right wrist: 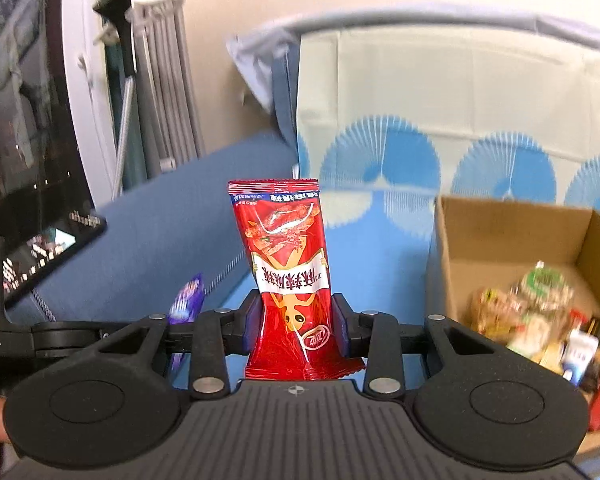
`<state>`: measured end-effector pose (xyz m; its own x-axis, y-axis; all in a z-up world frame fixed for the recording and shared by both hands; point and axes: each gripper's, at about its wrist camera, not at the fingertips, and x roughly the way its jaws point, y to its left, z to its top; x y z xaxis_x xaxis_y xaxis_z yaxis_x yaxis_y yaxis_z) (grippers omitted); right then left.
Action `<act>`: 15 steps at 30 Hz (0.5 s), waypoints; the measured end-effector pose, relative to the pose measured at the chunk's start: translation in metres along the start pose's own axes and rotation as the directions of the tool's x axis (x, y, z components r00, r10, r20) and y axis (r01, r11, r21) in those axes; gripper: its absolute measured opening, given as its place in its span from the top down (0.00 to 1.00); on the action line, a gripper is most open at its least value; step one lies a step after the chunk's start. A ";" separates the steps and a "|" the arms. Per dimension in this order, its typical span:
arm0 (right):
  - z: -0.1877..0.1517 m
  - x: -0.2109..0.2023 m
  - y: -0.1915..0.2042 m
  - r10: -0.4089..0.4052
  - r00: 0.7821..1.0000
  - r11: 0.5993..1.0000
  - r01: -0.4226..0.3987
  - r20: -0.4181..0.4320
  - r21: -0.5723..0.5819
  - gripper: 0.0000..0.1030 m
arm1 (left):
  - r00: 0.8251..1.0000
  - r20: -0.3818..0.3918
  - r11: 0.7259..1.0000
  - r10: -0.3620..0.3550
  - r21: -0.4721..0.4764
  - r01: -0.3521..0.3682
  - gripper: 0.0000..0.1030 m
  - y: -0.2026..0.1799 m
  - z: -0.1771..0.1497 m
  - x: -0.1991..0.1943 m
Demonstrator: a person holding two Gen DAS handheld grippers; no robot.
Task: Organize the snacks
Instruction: 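Carry the red packet and purple candy bar over the box with both tools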
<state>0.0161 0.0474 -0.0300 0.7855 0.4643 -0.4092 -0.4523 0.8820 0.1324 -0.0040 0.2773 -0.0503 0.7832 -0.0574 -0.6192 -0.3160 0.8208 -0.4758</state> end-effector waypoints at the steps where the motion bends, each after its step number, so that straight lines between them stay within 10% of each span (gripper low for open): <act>1: 0.002 -0.001 -0.003 -0.001 1.000 1.000 0.001 0.013 0.001 0.63 | 1.000 -0.004 1.000 0.003 -0.015 -0.003 0.82 -0.001 0.003 -0.001; 15: 0.024 -0.017 -0.088 -0.182 0.981 0.966 0.165 0.066 0.200 0.63 | 0.985 0.023 0.981 -0.169 0.096 0.166 0.82 -0.134 0.029 0.006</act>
<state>0.0526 -0.0364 -0.0124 0.8808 0.3008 -0.3656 -0.2226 0.9447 0.2409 0.0583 0.1832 0.0283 0.8375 -0.1820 -0.5152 -0.1285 0.8509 -0.5094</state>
